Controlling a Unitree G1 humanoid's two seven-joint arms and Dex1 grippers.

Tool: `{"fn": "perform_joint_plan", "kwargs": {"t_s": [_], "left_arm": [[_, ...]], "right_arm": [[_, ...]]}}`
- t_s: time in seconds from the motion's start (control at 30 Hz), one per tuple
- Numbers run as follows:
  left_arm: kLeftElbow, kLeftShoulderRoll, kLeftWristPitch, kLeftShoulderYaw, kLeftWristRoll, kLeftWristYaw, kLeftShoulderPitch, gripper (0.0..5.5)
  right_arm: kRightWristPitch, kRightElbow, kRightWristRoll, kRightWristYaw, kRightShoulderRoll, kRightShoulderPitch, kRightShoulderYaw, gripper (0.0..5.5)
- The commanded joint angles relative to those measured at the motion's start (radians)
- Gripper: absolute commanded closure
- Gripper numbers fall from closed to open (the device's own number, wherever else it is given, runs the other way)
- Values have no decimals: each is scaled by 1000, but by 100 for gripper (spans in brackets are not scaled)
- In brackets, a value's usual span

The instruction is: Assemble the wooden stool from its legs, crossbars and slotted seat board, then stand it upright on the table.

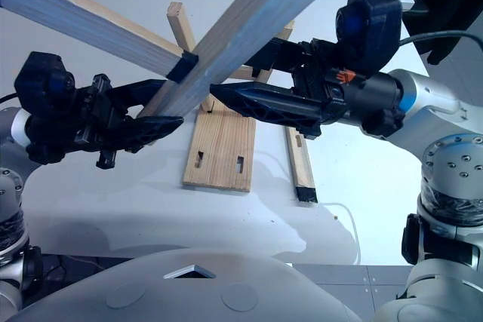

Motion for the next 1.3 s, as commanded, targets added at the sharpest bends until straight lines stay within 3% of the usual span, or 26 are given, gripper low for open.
{"fn": "perform_joint_plan", "kwargs": {"t_s": [0.03,0.23,0.5,0.77,0.97,1.13,1.3], "left_arm": [[-16,3,-26,-26,41,-16,19,348],[-22,4,-26,-57,36,-16,7,348],[-6,25,-10,-73,58,-6,28,348],[40,21,15,-83,65,42,9,348],[201,110,-112,-211,398,-98,138,250],[400,124,-271,-210,558,-195,229,247],[429,94,-328,-179,585,-194,262,247]], "right_arm": [[27,-2,-49,12,1,-36,43,230],[15,-37,-143,20,30,-23,98,230],[22,-53,-186,70,27,-9,103,340],[8,-61,-299,140,4,24,116,342],[-44,42,-375,59,51,-15,49,344],[-62,54,-472,106,13,25,40,347],[-136,21,-661,244,-71,186,82,347]]}}
